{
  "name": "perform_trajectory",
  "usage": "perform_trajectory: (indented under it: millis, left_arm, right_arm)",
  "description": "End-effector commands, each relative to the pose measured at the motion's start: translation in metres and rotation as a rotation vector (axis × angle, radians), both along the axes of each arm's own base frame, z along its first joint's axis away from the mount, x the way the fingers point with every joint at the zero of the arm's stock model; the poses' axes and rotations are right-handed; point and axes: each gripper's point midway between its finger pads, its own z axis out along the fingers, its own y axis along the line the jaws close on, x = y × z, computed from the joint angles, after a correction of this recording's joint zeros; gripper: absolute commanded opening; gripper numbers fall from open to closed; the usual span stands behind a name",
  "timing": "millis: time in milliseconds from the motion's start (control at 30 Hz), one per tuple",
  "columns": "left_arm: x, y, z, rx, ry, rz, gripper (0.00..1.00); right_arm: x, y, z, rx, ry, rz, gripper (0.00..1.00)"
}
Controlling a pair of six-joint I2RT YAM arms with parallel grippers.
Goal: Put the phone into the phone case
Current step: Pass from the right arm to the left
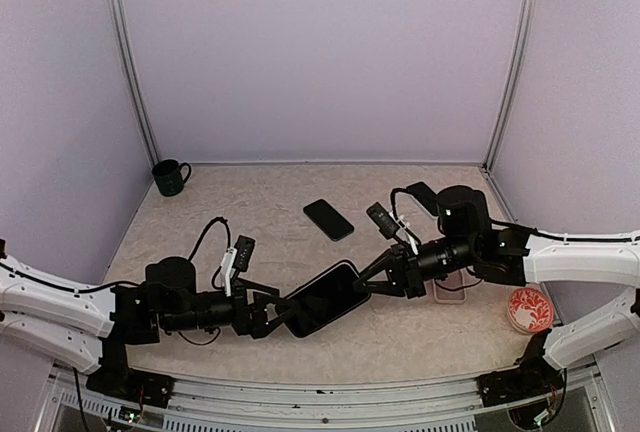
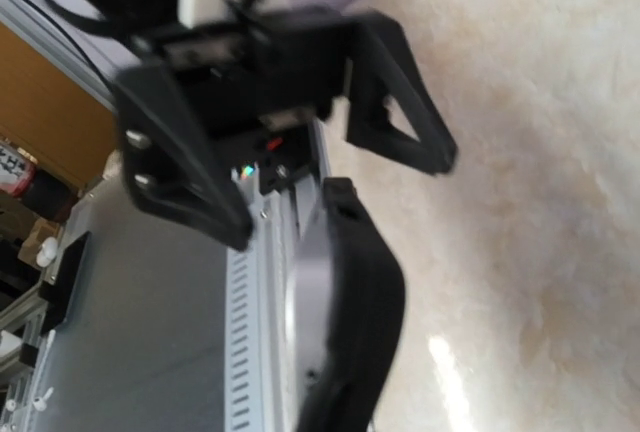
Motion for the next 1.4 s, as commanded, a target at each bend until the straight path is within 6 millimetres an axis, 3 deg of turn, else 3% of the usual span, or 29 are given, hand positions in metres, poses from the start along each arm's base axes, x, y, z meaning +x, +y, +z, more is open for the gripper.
perform_trajectory:
  millis: [0, 200, 400, 600, 800, 900, 1033, 1233, 1267, 1367]
  left_arm:
    - [-0.003, 0.004, 0.015, -0.083, -0.021, -0.013, 0.99]
    - [-0.017, -0.002, 0.026, -0.168, -0.025, -0.102, 0.99]
    - [-0.017, -0.011, 0.035, -0.201, -0.033, -0.122, 0.93]
    - [-0.017, -0.021, 0.035, -0.204, -0.030, -0.147, 0.74]
    - [-0.010, -0.018, 0.036, -0.215, -0.033, -0.109, 0.37]
    - [-0.007, -0.015, 0.037, -0.220, -0.036, -0.088, 0.26]
    - [-0.003, -0.013, 0.036, -0.211, -0.028, -0.072, 0.02]
    - [-0.003, -0.016, 0.029, -0.183, -0.017, -0.075, 0.00]
    - [-0.003, -0.016, 0.028, -0.176, -0.017, -0.075, 0.00]
    - [-0.004, -0.016, 0.025, -0.142, -0.030, -0.074, 0.00]
  right_arm:
    - [0.001, -0.003, 0.046, 0.148, -0.079, 0.016, 0.00]
    - [0.006, -0.010, 0.055, 0.209, -0.070, -0.010, 0.00]
    - [0.007, -0.008, 0.056, 0.239, -0.053, -0.009, 0.00]
    - [0.007, -0.008, 0.053, 0.247, -0.042, -0.012, 0.00]
    - [0.004, -0.008, 0.044, 0.237, -0.019, 0.008, 0.00]
    - [0.001, -0.009, 0.037, 0.232, -0.008, 0.014, 0.00]
    - [0.000, -0.011, 0.030, 0.219, 0.001, 0.012, 0.00]
    - [0.000, -0.010, 0.028, 0.208, 0.002, 0.017, 0.00]
    - [0.000, -0.010, 0.028, 0.201, 0.001, 0.018, 0.04]
    - [0.001, -0.009, 0.025, 0.168, -0.009, 0.023, 0.36]
